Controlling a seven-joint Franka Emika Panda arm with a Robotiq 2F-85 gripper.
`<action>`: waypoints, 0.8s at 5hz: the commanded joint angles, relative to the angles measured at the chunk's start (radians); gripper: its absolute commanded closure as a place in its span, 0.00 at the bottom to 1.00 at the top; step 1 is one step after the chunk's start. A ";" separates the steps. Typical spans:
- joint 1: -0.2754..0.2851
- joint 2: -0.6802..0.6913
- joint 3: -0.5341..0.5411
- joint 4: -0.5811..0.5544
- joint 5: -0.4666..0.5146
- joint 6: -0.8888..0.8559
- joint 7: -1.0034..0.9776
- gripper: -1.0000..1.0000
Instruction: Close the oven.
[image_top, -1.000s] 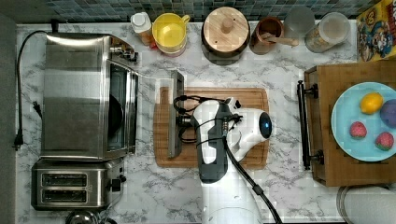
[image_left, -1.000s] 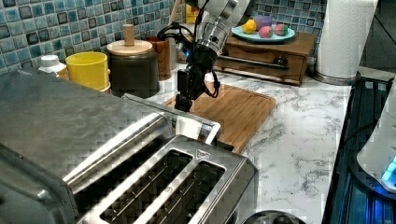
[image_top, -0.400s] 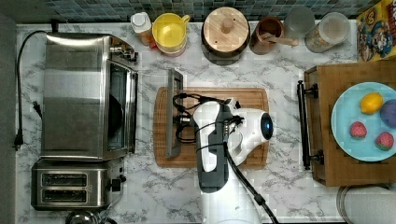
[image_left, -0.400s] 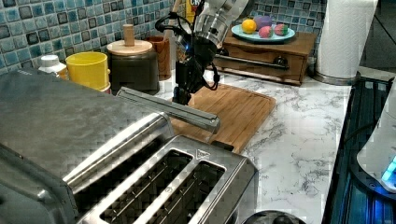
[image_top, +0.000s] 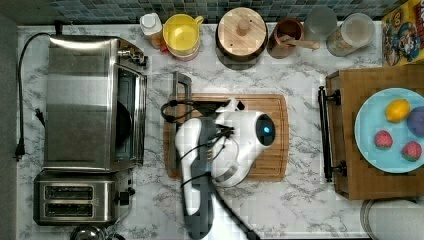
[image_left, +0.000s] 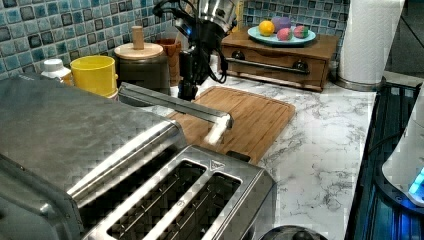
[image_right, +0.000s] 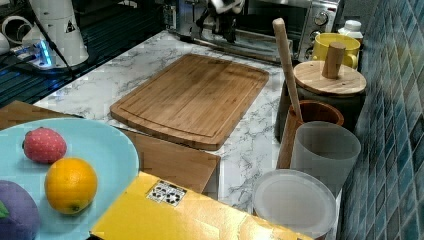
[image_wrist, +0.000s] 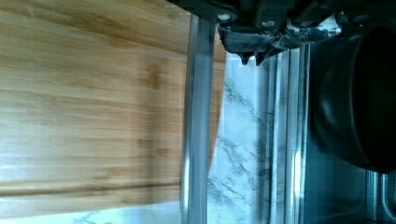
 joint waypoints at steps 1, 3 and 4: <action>0.162 -0.122 0.207 0.148 -0.164 0.086 0.273 1.00; 0.091 -0.137 0.330 0.151 -0.657 0.211 0.793 1.00; 0.097 -0.169 0.334 0.188 -0.743 0.151 0.915 1.00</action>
